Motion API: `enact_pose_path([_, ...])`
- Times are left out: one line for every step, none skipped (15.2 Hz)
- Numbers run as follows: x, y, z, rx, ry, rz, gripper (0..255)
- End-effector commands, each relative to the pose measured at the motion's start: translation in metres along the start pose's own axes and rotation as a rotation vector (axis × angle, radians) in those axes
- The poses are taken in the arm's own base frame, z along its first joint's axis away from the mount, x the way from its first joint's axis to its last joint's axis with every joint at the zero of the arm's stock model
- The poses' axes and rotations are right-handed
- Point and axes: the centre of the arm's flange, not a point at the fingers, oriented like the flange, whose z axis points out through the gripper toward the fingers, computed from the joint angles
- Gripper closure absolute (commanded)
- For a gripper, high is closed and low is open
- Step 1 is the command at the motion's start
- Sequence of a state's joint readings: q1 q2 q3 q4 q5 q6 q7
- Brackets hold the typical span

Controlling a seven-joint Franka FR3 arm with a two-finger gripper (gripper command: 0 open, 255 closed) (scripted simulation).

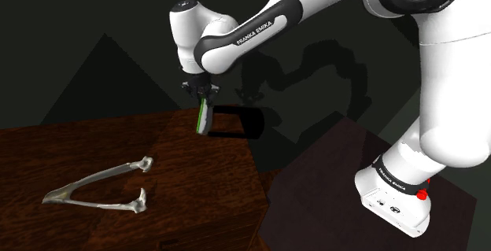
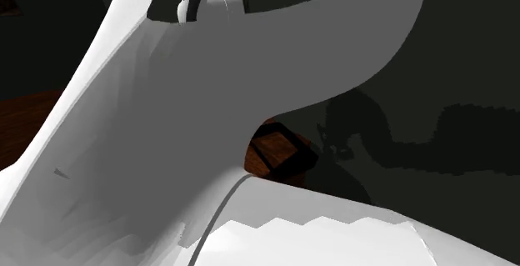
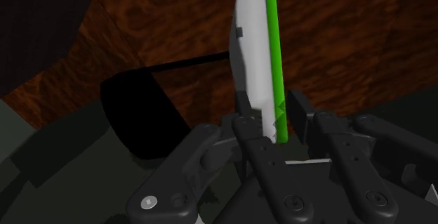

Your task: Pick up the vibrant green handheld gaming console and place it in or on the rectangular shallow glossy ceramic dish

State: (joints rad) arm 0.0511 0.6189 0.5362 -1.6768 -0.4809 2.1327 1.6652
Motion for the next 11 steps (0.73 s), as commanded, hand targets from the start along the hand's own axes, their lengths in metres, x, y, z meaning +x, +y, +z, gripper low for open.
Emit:
enact_pose_path([0.024,0.016,-0.002,0.0,0.0,-0.001,255])
enact_pose_path([0.036,0.022,-0.004,0.0,0.0,-0.001,255])
enact_pose_path([0.047,0.028,-0.005,0.0,0.0,-0.001,255])
enact_pose_path([0.059,0.034,-0.007,0.0,0.0,-0.001,255])
enact_pose_path([0.071,0.04,-0.009,0.0,0.0,-0.001,255])
enact_pose_path([0.082,0.046,-0.01,0.0,0.0,-0.001,255])
enact_pose_path([0.094,0.052,-0.012,0.0,0.0,-0.001,255])
enact_pose_path([0.105,0.058,-0.014,0.0,0.0,-0.001,255])
enact_pose_path([0.117,0.064,-0.015,0.0,0.0,-0.001,255])
enact_pose_path([0.127,0.069,-0.017,0.0,0.0,-0.001,255])
enact_pose_path([0.126,0.069,-0.011,0.0,0.0,-0.001,255])
